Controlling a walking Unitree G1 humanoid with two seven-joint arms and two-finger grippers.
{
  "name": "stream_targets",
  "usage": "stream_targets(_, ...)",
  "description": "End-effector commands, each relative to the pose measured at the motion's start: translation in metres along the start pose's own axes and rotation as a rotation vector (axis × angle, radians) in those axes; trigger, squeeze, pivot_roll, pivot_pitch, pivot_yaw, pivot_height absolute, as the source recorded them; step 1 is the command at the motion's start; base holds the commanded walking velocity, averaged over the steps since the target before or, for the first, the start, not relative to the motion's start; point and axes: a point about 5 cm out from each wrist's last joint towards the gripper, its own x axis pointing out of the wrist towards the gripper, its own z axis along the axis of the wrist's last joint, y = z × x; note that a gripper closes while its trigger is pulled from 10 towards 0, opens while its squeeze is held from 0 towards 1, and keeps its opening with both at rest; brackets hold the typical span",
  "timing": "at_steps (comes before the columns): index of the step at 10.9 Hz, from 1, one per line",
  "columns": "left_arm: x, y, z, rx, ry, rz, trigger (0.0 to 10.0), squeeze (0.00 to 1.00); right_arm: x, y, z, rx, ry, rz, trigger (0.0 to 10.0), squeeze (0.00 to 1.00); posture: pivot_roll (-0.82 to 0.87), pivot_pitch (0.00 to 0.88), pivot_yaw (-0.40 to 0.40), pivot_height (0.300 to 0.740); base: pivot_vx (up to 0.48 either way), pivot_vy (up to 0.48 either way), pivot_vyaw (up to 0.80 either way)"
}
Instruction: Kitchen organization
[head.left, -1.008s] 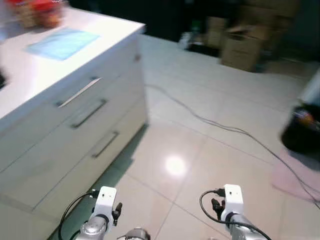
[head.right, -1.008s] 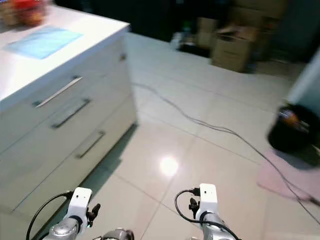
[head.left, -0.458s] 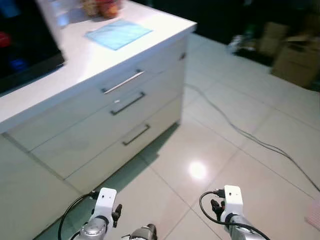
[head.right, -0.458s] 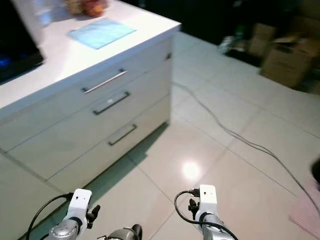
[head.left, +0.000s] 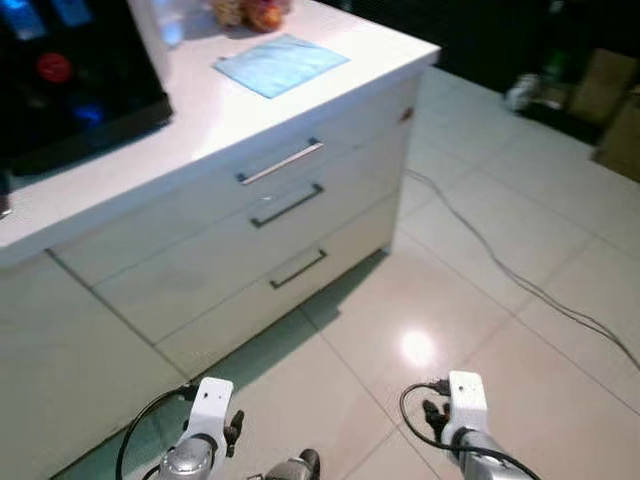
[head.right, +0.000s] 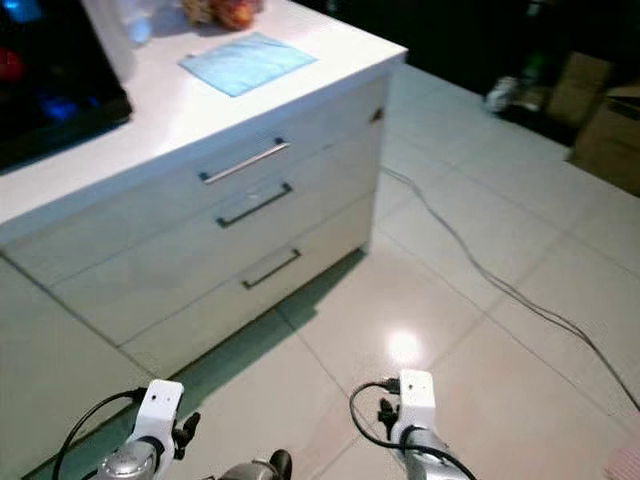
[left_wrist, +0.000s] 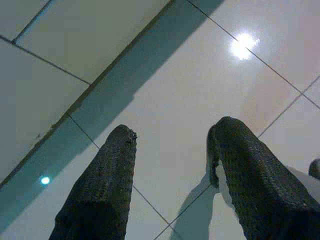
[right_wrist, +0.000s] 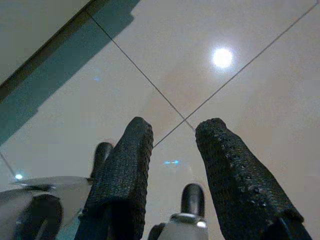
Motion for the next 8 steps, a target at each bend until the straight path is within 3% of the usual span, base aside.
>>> stream_targets(1,-0.0003,0.0056,0.0005,-0.002,0.0,0.019,10.0,0.0,0.0007,0.0035,0.0006,0.01,0.0,0.006,10.0,0.0,-0.01,0.054,0.064,0.74,0.0,0.0,0.8)
stream_targets(8,-0.0021,0.0134,-0.0031,0.022,0.012,0.03,10.0,0.0,0.001,0.0082,-0.001,0.029,0.001,0.007,10.0,0.0,0.0,0.063,0.086,0.74,0.0,0.0,0.8)
